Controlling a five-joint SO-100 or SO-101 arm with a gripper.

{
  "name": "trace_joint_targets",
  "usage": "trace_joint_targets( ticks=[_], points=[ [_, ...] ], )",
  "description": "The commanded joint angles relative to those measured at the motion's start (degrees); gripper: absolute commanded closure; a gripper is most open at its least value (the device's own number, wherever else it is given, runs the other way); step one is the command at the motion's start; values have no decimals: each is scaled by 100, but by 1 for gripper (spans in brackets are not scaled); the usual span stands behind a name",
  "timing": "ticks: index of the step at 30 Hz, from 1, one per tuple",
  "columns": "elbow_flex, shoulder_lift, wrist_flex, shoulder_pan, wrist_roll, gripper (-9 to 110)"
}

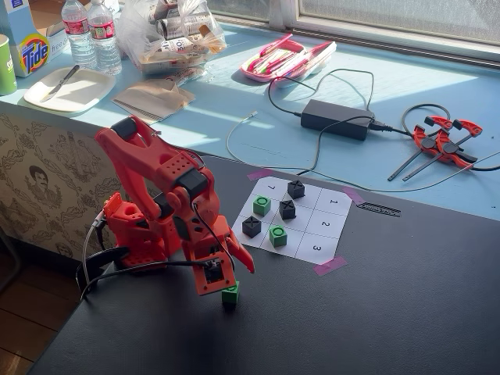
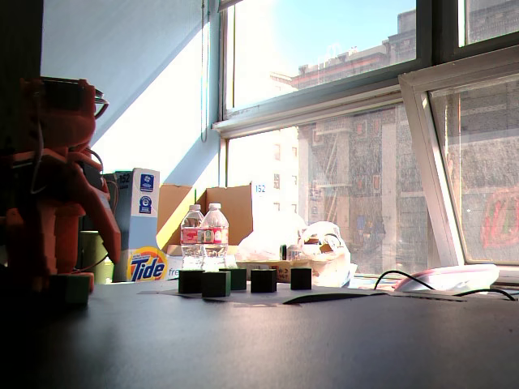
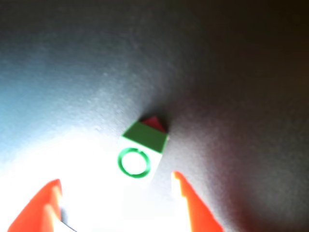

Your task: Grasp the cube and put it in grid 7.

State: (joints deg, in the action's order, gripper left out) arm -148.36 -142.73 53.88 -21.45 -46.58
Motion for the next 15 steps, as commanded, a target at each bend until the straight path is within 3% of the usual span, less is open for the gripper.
trace_joint_targets(
  ticks=[1, 8, 15],
  points=[
    [-53, 35, -299, -44, -62, 66],
    [-422, 70, -976, -97, -53, 69],
    [-580, 62, -1239, -149, -35, 94]
  ],
)
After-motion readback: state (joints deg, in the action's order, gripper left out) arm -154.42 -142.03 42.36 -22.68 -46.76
